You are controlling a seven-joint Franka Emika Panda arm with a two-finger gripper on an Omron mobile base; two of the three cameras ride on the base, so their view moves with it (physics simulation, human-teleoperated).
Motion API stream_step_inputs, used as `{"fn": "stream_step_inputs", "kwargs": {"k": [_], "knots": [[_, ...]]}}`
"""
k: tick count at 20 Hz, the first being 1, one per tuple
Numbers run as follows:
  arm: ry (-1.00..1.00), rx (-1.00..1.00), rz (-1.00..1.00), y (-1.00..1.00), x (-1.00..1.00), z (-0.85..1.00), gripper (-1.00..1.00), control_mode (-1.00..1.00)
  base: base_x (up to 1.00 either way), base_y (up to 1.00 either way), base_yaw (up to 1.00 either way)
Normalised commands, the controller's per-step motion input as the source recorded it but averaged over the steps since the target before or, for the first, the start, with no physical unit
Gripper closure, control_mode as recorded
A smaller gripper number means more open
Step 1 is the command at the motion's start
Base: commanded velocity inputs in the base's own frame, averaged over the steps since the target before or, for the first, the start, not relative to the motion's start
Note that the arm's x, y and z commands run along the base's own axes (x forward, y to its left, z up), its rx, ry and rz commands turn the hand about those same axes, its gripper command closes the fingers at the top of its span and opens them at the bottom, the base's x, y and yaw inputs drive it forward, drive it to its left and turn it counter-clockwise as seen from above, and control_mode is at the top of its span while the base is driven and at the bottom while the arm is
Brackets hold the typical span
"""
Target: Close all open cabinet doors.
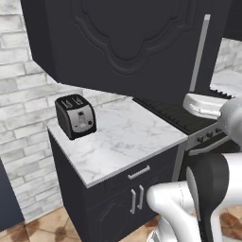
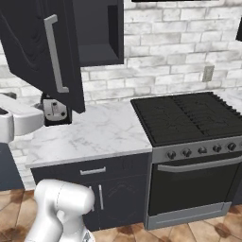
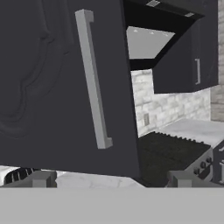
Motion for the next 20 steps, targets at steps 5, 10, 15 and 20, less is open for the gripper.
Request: {"fn": "stream_step_inputs", "kwargs": {"k": [5,10,15,20], "knots": [[0.0,0.0,0.0,-0.01,0.36,0.0,-1.0,-1.0,0.0,0.0,0.0],[0.0,0.0,0.01,-0.09,0.34,0.0,-1.0,-1.0,0.0,0.0,0.0],[0.0,0.0,0.03,-0.13,0.38,0.0,-1.0,-1.0,0.0,0.0,0.0],[0.0,0.0,0.02,-0.08,0.37,-0.02,-1.0,-1.0,0.0,0.0,0.0]]}}
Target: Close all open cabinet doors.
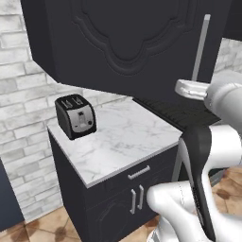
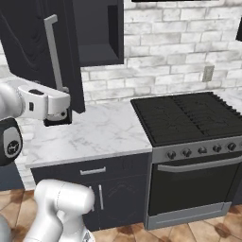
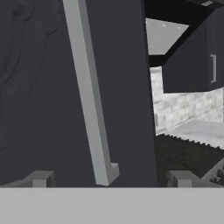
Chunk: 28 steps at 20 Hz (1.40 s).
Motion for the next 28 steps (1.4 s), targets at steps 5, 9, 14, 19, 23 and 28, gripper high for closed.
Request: {"fn": "stream_step_inputs", "kwargs": {"k": [5,9,14,19,23,28], "knots": [[0.0,0.0,0.02,-0.08,0.44,-0.01,-1.0,-1.0,0.0,0.0,0.0],[0.0,0.0,0.01,-0.07,0.52,-0.01,-1.0,-1.0,0.0,0.0,0.0],[0.0,0.0,0.0,-0.06,0.56,0.0,-1.0,-1.0,0.0,0.0,0.0],[0.0,0.0,0.0,-0.07,0.55,-0.02,-1.0,-1.0,0.0,0.0,0.0],[0.0,0.0,0.02,-0.1,0.57,-0.01,-1.0,-1.0,0.0,0.0,0.0],[0.0,0.0,0.03,-0.14,0.53,0.0,-1.0,-1.0,0.0,0.0,0.0]]}}
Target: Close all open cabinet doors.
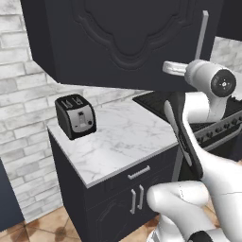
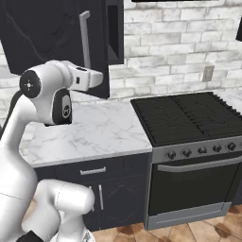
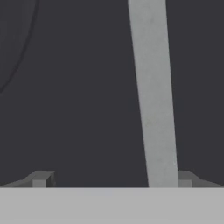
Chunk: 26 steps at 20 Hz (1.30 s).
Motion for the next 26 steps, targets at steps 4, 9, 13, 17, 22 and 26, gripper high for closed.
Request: {"fn": "stream_step_inputs", "kwargs": {"k": [4,9,13,17,22,26], "knots": [[0.0,0.0,0.05,-0.18,0.46,0.0,-1.0,-1.0,0.0,0.0,0.0],[0.0,0.0,0.06,-0.15,0.4,0.0,-1.0,-1.0,0.0,0.0,0.0],[0.0,0.0,0.05,-0.07,0.41,0.0,-1.0,-1.0,0.0,0.0,0.0],[0.0,0.0,0.03,-0.03,0.44,0.0,-1.0,-1.0,0.0,0.0,0.0],[0.0,0.0,0.01,0.0,0.43,-0.01,-1.0,-1.0,0.0,0.0,0.0],[0.0,0.0,0.01,0.0,0.41,-0.06,-1.0,-1.0,0.0,0.0,0.0]]}}
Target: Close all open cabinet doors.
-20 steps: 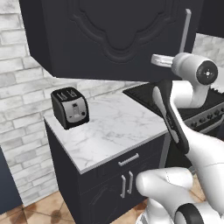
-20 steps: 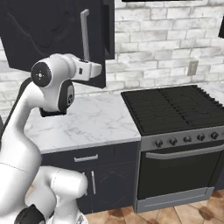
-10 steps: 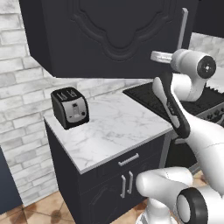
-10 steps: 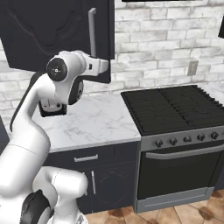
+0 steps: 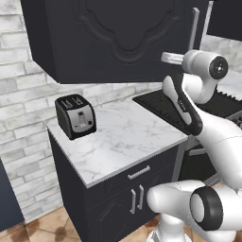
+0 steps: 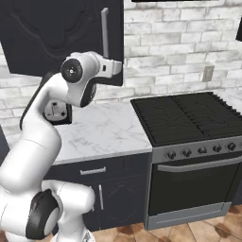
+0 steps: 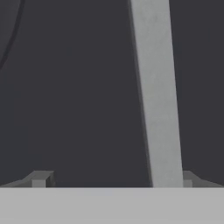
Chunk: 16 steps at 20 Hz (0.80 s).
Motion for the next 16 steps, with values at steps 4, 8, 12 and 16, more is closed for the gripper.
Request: {"fn": "stream_step_inputs", "kwargs": {"k": [4,8,12,16], "knots": [[0.0,0.0,0.0,0.0,0.42,-0.04,-1.0,-1.0,0.0,0.0,0.0],[0.0,0.0,0.0,0.0,0.45,-0.06,-1.0,-1.0,0.0,0.0,0.0],[0.0,0.0,0.0,0.0,0.46,-0.06,-1.0,-1.0,0.0,0.0,0.0],[-0.01,0.0,0.0,0.0,0.47,-0.09,-1.0,-1.0,0.0,0.0,0.0]]}}
